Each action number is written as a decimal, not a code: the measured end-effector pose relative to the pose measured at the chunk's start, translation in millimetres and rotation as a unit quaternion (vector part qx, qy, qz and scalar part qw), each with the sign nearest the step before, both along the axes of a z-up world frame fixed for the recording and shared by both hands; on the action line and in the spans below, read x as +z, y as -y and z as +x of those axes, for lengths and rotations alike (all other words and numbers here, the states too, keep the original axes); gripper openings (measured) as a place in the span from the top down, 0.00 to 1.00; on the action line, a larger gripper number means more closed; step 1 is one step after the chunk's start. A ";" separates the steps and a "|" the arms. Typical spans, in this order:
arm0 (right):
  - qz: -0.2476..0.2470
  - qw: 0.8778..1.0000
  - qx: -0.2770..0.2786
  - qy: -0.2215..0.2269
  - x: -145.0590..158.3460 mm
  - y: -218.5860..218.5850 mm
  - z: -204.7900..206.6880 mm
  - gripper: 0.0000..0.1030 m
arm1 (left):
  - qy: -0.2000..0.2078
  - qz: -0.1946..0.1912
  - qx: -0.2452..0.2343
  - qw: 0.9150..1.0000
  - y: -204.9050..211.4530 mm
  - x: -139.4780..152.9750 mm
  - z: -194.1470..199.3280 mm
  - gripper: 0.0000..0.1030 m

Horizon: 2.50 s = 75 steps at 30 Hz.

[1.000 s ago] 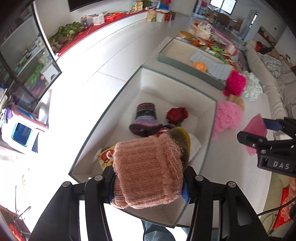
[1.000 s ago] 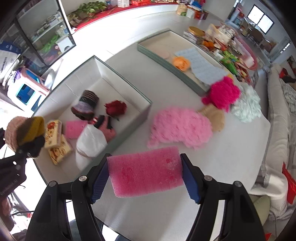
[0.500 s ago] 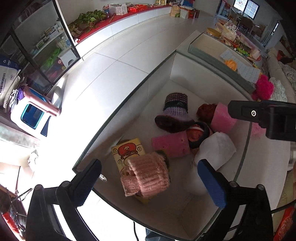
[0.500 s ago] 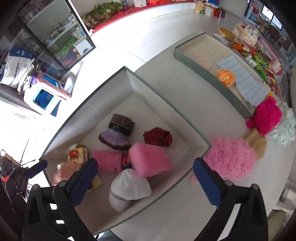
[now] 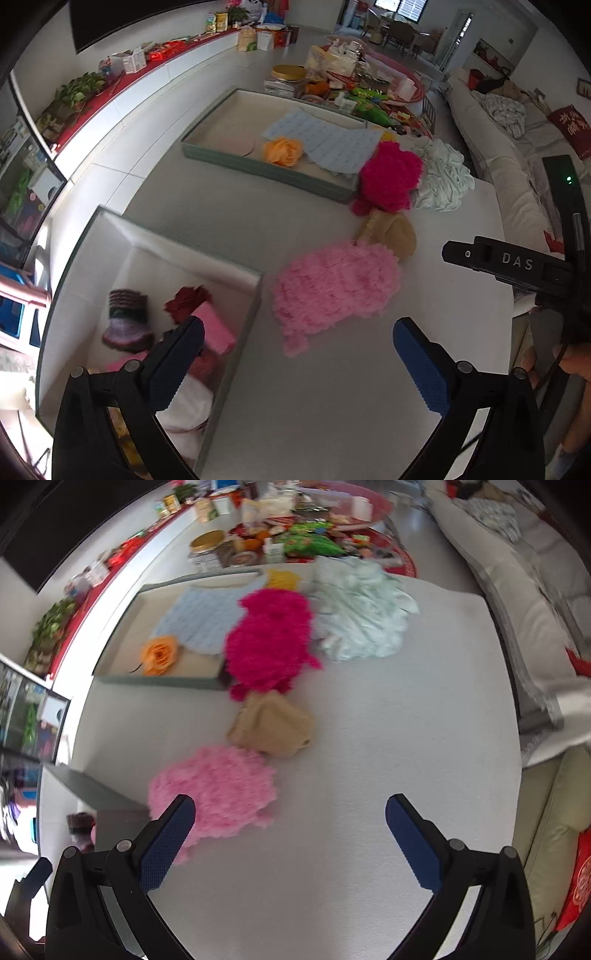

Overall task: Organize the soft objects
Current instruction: 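Move both tools toward the pink fluffy yarn ball and tan cloth, then grasp the pink fluffy yarn ball with the left tool while the right tool grasps the tan cloth, then carry the pink yarn ball and tan cloth over the white box with both tools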

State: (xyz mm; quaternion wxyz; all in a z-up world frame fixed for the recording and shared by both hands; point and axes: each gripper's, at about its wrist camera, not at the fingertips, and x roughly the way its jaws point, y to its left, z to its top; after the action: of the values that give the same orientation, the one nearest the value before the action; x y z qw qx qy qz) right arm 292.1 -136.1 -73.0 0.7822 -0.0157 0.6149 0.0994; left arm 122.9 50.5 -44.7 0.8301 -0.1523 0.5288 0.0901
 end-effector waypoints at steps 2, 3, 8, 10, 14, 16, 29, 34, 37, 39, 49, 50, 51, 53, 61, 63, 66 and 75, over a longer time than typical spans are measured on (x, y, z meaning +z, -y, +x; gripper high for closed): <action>0.018 1.000 -0.022 -0.006 -7.1 14.3 16.9 0.00 | -0.012 0.034 -0.025 0.999 24.0 -16.7 35.2 0.00; 0.030 0.999 -0.029 -0.008 -10.7 17.9 23.9 0.00 | -0.015 0.047 -0.033 0.998 33.0 -25.1 49.9 0.00; 0.062 0.996 -0.038 -0.044 -47.0 5.1 59.1 0.00 | -0.050 0.067 -0.027 0.996 47.2 -76.6 92.2 0.00; 0.061 0.996 -0.021 -0.062 -67.8 -10.5 69.4 0.00 | -0.063 0.071 -0.018 0.995 49.2 -91.8 97.3 0.00; 0.050 0.994 0.014 -0.095 -107.5 -37.9 82.8 0.00 | -0.065 0.084 -0.041 0.993 62.2 -109.4 103.6 0.00; 0.032 0.993 0.043 -0.102 -119.4 -51.2 84.4 0.00 | -0.080 0.084 -0.040 0.992 63.6 -120.8 104.0 0.00; 0.016 0.992 0.086 -0.089 -103.7 -37.5 51.6 0.76 | -0.100 0.022 -0.053 0.993 62.2 -126.7 107.0 0.14; 0.010 0.994 0.064 -0.092 -93.4 8.7 11.2 0.76 | -0.114 0.012 -0.087 0.990 73.1 -115.1 91.9 0.42; 0.009 0.994 0.044 -0.101 -87.5 34.0 -19.3 0.76 | -0.122 -0.001 -0.112 0.986 86.1 -106.6 69.8 0.43; 0.008 0.994 0.038 -0.106 -82.4 45.8 -40.1 0.76 | -0.122 -0.010 -0.129 0.984 96.8 -97.8 49.5 0.43; 0.011 0.993 0.010 -0.114 -46.2 69.5 -111.0 0.76 | -0.111 -0.036 -0.190 0.975 102.9 -33.9 -27.9 0.43; 0.012 0.994 0.008 -0.112 -41.4 68.0 -115.2 0.76 | -0.107 -0.036 -0.194 0.975 101.7 -24.7 -32.9 0.43; 0.013 0.994 0.007 -0.111 -37.7 67.4 -120.0 0.76 | -0.103 -0.033 -0.196 0.975 104.2 -20.1 -40.9 0.43; 0.015 0.994 0.003 -0.106 -29.6 64.6 -128.3 0.76 | -0.094 -0.034 -0.202 0.974 106.5 -8.9 -48.5 0.43; 0.019 0.996 0.006 -0.087 3.1 52.9 -161.3 0.76 | -0.071 -0.032 -0.225 0.971 95.1 26.7 -83.1 0.43; 0.021 0.996 0.009 -0.086 7.2 49.2 -168.2 0.75 | -0.068 -0.033 -0.227 0.971 90.6 30.0 -88.6 0.43; 0.018 0.996 0.015 -0.085 9.6 41.8 -175.8 0.75 | -0.065 -0.027 -0.234 0.970 83.6 33.6 -98.5 0.43; 0.005 0.996 0.034 -0.079 19.7 29.5 -189.9 0.75 | -0.045 -0.015 -0.235 0.971 63.7 43.5 -113.8 0.43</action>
State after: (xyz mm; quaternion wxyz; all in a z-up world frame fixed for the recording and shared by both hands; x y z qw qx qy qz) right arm 102.2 -165.6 -53.3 0.7273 -0.0244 0.6734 0.1301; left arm 9.1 -13.1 -1.2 0.8010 -0.0320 0.5879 -0.1081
